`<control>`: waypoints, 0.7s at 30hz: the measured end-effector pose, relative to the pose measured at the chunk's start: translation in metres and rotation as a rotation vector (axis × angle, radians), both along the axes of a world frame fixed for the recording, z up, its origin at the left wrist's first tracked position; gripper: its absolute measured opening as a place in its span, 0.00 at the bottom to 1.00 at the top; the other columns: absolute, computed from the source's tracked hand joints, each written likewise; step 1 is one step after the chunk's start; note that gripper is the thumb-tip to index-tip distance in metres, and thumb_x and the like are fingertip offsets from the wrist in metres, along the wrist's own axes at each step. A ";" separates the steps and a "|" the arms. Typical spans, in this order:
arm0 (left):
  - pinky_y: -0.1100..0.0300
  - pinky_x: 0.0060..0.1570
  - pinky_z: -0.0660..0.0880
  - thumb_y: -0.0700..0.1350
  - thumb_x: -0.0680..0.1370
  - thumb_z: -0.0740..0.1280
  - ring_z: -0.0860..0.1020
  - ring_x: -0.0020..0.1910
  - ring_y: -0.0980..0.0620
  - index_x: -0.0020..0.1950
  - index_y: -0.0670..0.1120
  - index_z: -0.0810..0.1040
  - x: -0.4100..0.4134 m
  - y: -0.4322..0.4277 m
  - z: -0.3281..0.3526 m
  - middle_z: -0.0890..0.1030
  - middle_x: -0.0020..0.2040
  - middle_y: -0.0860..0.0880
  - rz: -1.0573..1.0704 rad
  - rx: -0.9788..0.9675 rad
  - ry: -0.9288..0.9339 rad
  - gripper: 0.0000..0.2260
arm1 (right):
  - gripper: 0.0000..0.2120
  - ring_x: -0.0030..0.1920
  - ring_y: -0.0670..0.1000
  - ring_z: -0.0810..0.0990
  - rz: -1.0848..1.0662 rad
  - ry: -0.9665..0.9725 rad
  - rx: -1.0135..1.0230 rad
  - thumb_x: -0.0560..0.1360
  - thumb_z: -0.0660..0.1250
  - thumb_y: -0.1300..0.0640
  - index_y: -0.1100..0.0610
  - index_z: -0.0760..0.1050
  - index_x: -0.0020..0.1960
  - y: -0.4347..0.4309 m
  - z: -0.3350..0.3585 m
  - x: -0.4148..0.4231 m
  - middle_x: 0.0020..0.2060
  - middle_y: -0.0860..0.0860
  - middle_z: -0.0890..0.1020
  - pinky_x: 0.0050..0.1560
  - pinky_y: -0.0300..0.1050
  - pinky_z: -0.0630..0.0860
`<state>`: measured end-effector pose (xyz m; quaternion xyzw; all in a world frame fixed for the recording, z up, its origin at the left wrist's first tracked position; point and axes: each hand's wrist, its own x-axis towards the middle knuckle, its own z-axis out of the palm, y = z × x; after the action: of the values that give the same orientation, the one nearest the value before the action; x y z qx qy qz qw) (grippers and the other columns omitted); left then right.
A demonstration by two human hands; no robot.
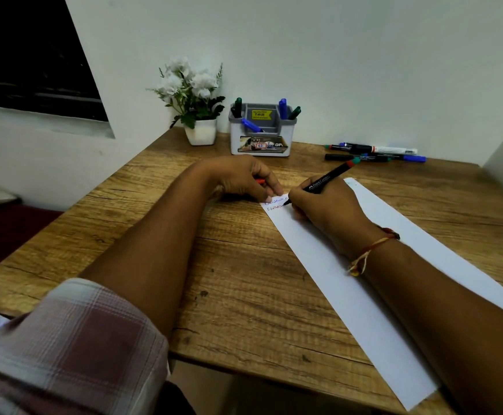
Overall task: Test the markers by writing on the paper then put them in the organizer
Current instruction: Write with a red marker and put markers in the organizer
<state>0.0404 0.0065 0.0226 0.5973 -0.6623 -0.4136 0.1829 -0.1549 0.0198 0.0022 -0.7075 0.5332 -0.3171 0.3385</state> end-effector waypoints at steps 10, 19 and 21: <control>0.58 0.59 0.77 0.33 0.75 0.71 0.80 0.51 0.55 0.57 0.46 0.83 0.002 -0.002 -0.002 0.84 0.49 0.52 -0.005 -0.006 -0.003 0.13 | 0.09 0.42 0.51 0.83 -0.017 0.004 0.005 0.75 0.69 0.54 0.58 0.82 0.40 -0.001 0.000 0.001 0.36 0.54 0.86 0.50 0.54 0.80; 0.63 0.54 0.77 0.34 0.74 0.72 0.80 0.47 0.59 0.54 0.48 0.84 0.002 -0.005 -0.004 0.84 0.46 0.54 -0.007 -0.013 0.014 0.13 | 0.06 0.38 0.47 0.81 -0.024 -0.032 0.000 0.74 0.70 0.55 0.55 0.81 0.39 -0.005 -0.005 0.001 0.31 0.49 0.84 0.48 0.50 0.79; 0.62 0.54 0.77 0.34 0.75 0.71 0.79 0.50 0.57 0.55 0.48 0.83 0.001 -0.004 -0.003 0.84 0.50 0.51 -0.004 -0.016 0.012 0.13 | 0.07 0.38 0.47 0.81 -0.016 -0.037 0.004 0.74 0.71 0.54 0.54 0.80 0.38 -0.005 -0.004 0.001 0.31 0.49 0.84 0.47 0.50 0.78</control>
<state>0.0417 0.0027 0.0192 0.5922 -0.6655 -0.4124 0.1907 -0.1535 0.0152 -0.0018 -0.6966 0.5331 -0.3315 0.3473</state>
